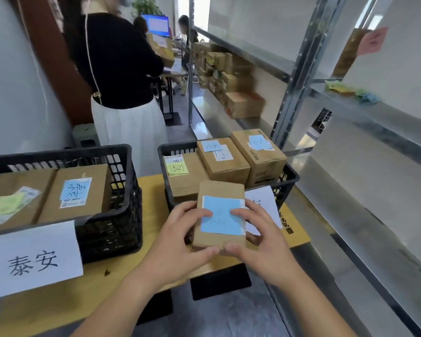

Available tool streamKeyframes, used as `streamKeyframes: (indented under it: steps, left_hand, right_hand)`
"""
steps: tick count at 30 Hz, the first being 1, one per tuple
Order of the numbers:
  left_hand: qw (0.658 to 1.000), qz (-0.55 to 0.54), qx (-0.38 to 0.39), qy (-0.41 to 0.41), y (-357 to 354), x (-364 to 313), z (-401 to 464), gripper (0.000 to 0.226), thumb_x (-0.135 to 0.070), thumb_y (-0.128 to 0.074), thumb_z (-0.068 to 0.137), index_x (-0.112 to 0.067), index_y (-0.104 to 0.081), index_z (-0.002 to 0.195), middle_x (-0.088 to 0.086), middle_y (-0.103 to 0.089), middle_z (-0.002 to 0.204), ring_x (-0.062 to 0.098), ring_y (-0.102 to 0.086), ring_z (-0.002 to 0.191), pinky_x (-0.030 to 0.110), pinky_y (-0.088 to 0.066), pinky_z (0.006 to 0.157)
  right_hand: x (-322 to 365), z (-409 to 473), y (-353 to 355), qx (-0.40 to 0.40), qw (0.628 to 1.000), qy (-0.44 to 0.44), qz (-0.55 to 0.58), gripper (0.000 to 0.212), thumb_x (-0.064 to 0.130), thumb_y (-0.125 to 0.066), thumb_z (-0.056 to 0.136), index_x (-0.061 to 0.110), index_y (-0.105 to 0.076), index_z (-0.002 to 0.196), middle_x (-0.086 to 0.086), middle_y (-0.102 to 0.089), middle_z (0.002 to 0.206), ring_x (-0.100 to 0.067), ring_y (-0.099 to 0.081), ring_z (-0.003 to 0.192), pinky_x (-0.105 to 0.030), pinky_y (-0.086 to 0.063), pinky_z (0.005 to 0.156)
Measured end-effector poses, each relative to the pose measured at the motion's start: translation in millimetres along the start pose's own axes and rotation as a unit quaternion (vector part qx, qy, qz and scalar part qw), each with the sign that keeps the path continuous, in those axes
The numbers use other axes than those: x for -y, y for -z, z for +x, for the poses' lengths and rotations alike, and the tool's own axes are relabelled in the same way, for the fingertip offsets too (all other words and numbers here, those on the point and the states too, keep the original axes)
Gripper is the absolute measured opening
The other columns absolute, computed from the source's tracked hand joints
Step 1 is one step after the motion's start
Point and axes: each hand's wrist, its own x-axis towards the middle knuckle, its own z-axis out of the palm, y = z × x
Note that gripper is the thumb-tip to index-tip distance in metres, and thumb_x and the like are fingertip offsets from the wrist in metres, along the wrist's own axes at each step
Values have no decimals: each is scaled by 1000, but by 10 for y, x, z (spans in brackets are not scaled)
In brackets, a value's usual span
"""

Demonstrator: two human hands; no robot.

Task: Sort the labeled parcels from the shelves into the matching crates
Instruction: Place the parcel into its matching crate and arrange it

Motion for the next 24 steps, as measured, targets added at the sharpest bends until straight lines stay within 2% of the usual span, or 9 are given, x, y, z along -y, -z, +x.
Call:
streamKeyframes:
  steps: [3,6,9,12,14,18,20,22,24]
  left_hand:
    - [998,38,-24,34,213,80,26,66,-52,-82,67,-50,-54,127,-26,-32,144,6,-43,135,35,-47,107]
    - [993,81,-51,73,497,136,64,71,-57,-82,66,-51,-51,130,-33,-28,142,-2,-43,130,30,-51,102]
    - [984,109,-81,115,789,183,90,68,-64,-77,67,-54,-50,129,-36,-27,139,-6,-42,127,24,-53,96]
    - [972,123,-127,153,1040,238,83,58,-71,-66,74,-52,-53,127,-35,-31,136,0,-42,127,23,-53,91]
    - [961,149,-165,163,1205,285,62,51,-69,-62,77,-50,-56,124,-36,-34,131,-5,-41,125,16,-45,93]
    - [943,156,-217,197,1532,438,-53,40,-53,-76,81,-48,-60,117,-28,-32,141,-8,-41,125,27,-51,96]
    - [937,162,-232,207,1678,516,-125,40,-47,-77,82,-45,-62,118,-26,-25,151,-10,-38,128,19,-50,92]
    - [933,173,-236,208,1837,608,-186,39,-45,-76,82,-43,-62,118,-30,-24,152,-22,-30,127,8,-47,87]
    - [931,177,-239,212,2024,745,-235,37,-48,-74,83,-44,-62,117,-35,-26,151,-19,-29,131,16,-51,89]
  right_hand:
    - [44,308,-175,37,999,6,12,53,29,-92,74,48,-68,118,33,-37,147,8,-42,134,-18,-52,93]
    - [157,645,-400,84,996,15,21,55,23,-89,77,36,-67,126,31,-36,147,20,-46,120,-12,-52,83]
    - [256,993,-639,126,991,38,26,50,27,-85,82,38,-66,127,35,-36,146,16,-49,121,-16,-55,84]
    - [336,1306,-902,167,984,61,-4,46,30,-80,87,36,-65,130,32,-35,145,33,-38,113,-2,-45,79]
    - [400,1499,-1105,196,977,86,-14,48,33,-80,86,35,-65,132,32,-30,150,32,-30,120,3,-40,79]
    - [541,1739,-1574,258,956,132,-42,51,40,-77,88,34,-62,136,36,-17,158,21,-24,131,8,-32,80]
    - [585,1804,-1803,280,948,144,-53,52,44,-74,90,34,-59,139,38,-16,159,21,-22,134,2,-34,92]
    - [627,1869,-2038,297,942,149,-58,55,47,-72,91,35,-57,143,38,-20,158,13,-21,142,-20,-35,113]
    - [682,1946,-2275,311,936,147,-72,57,48,-70,92,34,-54,145,37,-23,157,13,-21,141,-31,-34,120]
